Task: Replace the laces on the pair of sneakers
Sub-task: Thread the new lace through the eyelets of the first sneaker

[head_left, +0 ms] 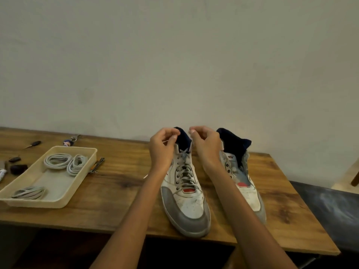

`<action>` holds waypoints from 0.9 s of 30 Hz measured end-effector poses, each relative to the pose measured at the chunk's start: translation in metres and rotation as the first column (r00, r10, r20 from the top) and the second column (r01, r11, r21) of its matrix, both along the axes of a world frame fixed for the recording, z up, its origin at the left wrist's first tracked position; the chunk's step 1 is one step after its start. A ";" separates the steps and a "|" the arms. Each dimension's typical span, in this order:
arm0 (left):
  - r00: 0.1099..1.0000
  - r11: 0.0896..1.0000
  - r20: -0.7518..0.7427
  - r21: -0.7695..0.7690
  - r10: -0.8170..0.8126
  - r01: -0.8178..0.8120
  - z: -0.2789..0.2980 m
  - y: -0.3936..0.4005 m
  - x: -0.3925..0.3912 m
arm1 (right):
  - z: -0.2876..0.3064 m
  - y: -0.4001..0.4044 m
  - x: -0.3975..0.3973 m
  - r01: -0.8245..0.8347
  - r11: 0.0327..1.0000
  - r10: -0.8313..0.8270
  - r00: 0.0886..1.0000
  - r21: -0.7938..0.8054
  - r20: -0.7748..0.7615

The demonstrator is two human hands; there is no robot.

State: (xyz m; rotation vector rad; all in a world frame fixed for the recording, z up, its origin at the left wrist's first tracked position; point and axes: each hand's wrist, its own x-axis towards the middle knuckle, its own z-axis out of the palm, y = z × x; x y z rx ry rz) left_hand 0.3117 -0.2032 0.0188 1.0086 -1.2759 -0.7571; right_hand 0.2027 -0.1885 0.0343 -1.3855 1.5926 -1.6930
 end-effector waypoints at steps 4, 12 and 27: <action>0.998 0.991 0.057 -0.132 -0.027 0.034 0.000 -0.005 -0.002 | -0.003 -0.017 0.007 -0.133 0.991 0.132 0.975 0.008 -0.176; 0.988 0.976 0.056 -0.157 -0.146 0.153 -0.004 -0.011 -0.003 | -0.002 -0.008 -0.008 -0.294 0.953 0.297 0.954 0.071 -0.031; 0.928 0.927 0.240 -0.178 -0.285 0.331 0.005 -0.004 -0.003 | -0.029 -0.004 -0.001 -0.315 0.949 0.316 0.936 -0.034 0.156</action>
